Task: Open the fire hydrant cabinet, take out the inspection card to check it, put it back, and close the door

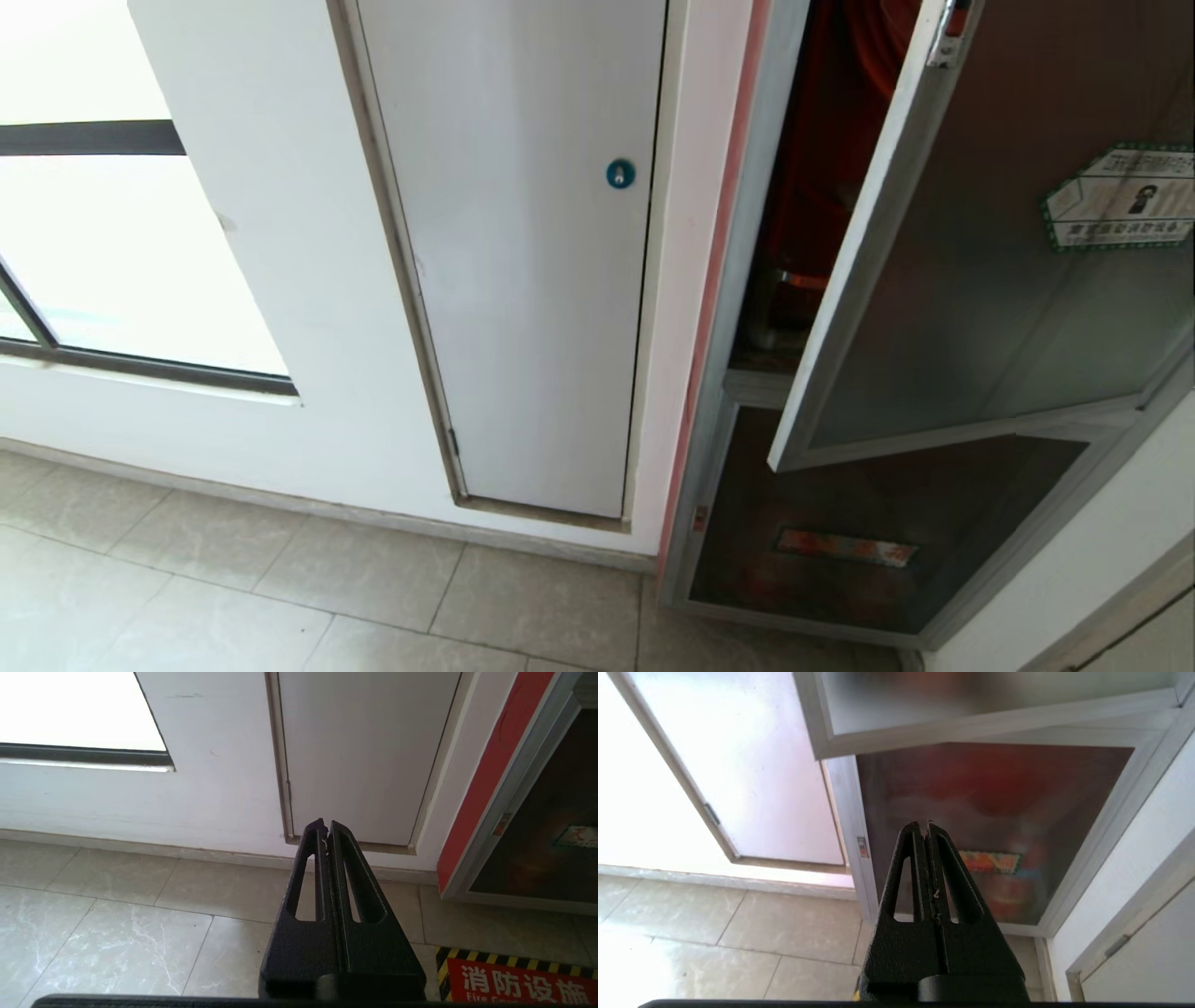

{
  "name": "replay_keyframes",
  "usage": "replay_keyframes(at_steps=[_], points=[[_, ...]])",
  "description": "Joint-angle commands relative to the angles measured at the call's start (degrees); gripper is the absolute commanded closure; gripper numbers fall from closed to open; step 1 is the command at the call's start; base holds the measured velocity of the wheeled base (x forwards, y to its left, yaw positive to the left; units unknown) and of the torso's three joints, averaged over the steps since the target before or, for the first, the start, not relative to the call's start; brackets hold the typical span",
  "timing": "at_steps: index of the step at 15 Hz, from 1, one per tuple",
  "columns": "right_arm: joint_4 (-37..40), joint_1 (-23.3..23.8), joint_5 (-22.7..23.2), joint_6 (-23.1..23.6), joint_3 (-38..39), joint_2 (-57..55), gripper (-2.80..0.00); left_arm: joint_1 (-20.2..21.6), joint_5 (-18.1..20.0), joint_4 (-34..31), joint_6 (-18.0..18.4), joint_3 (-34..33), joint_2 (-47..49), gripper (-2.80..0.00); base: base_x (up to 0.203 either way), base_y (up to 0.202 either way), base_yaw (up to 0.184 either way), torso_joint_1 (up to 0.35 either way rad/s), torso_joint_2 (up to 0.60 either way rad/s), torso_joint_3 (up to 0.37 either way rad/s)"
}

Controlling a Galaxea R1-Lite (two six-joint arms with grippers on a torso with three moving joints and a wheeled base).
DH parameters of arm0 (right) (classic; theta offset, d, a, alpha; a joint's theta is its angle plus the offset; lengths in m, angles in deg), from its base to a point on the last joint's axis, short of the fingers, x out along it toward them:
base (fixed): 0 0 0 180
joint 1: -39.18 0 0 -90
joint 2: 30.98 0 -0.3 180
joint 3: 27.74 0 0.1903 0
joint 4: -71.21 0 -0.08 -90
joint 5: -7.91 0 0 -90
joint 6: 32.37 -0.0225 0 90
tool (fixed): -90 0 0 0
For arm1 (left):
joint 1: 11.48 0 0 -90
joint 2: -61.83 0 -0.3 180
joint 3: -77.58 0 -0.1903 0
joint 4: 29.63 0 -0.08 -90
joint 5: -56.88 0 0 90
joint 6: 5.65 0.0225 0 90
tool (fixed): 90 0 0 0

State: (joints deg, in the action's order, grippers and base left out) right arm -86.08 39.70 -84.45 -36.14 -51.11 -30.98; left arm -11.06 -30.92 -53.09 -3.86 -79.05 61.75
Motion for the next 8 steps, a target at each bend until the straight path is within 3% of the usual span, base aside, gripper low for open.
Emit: replay_keyframes(at_steps=[1,8], points=[[0.0,0.0,0.0,0.0,0.0,0.0,0.00,0.0,0.0,0.0,0.0,0.0,0.1,0.00,-0.195,0.000,0.002,0.000,0.01,0.007],[0.0,0.0,0.0,0.1,0.0,0.0,0.00,0.0,0.0,0.0,0.1,-0.1,0.1,0.00,-0.196,0.000,0.001,0.001,0.00,0.003]])
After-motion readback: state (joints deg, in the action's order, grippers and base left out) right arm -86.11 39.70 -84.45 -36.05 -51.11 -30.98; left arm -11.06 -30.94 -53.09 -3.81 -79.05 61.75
